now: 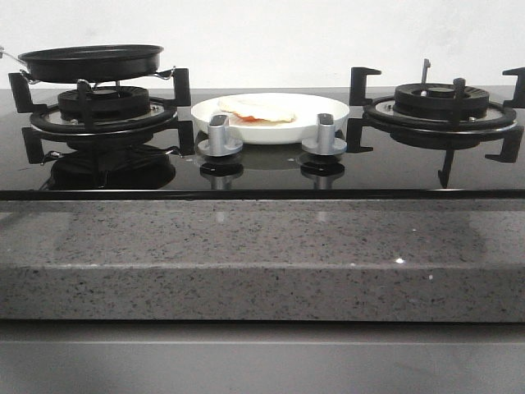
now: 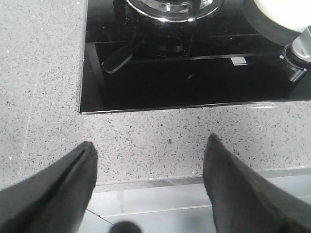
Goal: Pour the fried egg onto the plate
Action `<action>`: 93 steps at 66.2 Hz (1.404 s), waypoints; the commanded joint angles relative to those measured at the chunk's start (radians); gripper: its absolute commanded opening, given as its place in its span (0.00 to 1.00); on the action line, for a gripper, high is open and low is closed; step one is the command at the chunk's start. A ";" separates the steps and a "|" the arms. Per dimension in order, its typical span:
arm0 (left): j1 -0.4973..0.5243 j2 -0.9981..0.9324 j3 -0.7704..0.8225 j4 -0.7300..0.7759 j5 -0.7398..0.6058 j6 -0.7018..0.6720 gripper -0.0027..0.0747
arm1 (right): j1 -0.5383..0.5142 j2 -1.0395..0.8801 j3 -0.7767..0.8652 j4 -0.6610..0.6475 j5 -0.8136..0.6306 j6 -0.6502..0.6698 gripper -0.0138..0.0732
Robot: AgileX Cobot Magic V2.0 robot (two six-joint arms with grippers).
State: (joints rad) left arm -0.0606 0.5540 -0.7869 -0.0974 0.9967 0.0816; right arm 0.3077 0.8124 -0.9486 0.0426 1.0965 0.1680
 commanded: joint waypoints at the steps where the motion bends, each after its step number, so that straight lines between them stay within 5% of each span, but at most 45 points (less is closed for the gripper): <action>1: -0.007 0.002 -0.027 -0.013 -0.076 -0.010 0.63 | -0.003 -0.089 0.044 -0.017 -0.052 -0.012 0.53; 24: -0.007 0.002 -0.027 -0.013 -0.098 -0.010 0.59 | -0.003 -0.301 0.121 -0.017 0.012 -0.012 0.53; 49: -0.007 0.002 -0.027 -0.024 -0.100 -0.010 0.11 | -0.003 -0.307 0.123 -0.017 0.028 -0.012 0.13; 56: -0.007 0.002 -0.027 -0.029 -0.107 -0.010 0.01 | -0.003 -0.307 0.123 -0.017 0.026 -0.012 0.08; 93: -0.007 0.002 -0.027 -0.031 -0.110 -0.010 0.01 | -0.003 -0.307 0.123 -0.018 0.022 -0.012 0.08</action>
State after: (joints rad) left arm -0.0606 0.5540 -0.7869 -0.1124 0.9565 0.0816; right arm 0.3077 0.4996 -0.8037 0.0378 1.1733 0.1680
